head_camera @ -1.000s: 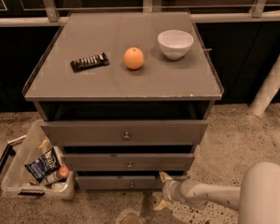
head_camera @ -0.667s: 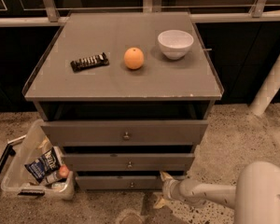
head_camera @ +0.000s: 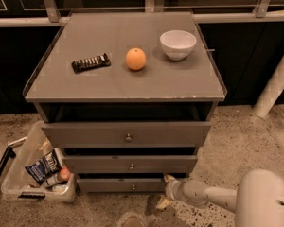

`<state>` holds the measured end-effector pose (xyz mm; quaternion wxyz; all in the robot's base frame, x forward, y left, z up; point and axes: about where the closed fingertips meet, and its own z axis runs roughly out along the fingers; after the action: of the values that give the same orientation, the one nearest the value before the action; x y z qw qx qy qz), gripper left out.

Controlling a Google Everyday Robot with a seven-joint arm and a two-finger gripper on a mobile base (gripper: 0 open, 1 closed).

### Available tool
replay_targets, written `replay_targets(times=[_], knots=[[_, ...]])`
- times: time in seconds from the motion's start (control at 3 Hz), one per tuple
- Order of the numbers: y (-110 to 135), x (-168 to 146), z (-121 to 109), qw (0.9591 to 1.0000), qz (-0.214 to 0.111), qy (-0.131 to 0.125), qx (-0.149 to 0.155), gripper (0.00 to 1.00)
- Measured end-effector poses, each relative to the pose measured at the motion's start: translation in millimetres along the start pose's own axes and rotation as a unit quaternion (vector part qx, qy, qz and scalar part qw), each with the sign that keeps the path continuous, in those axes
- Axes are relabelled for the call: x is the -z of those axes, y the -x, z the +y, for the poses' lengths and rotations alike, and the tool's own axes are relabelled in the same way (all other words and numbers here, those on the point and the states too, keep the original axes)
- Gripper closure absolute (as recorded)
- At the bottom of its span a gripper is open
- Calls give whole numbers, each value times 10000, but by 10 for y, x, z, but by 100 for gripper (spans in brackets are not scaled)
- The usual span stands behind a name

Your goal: Open bottom drawer

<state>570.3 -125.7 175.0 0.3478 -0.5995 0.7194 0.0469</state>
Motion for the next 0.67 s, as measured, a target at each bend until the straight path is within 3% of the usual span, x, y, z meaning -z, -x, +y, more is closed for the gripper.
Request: replay_targets(times=[0.67], knots=[[-20,-183,-133,9982,-551,72,-202,0]])
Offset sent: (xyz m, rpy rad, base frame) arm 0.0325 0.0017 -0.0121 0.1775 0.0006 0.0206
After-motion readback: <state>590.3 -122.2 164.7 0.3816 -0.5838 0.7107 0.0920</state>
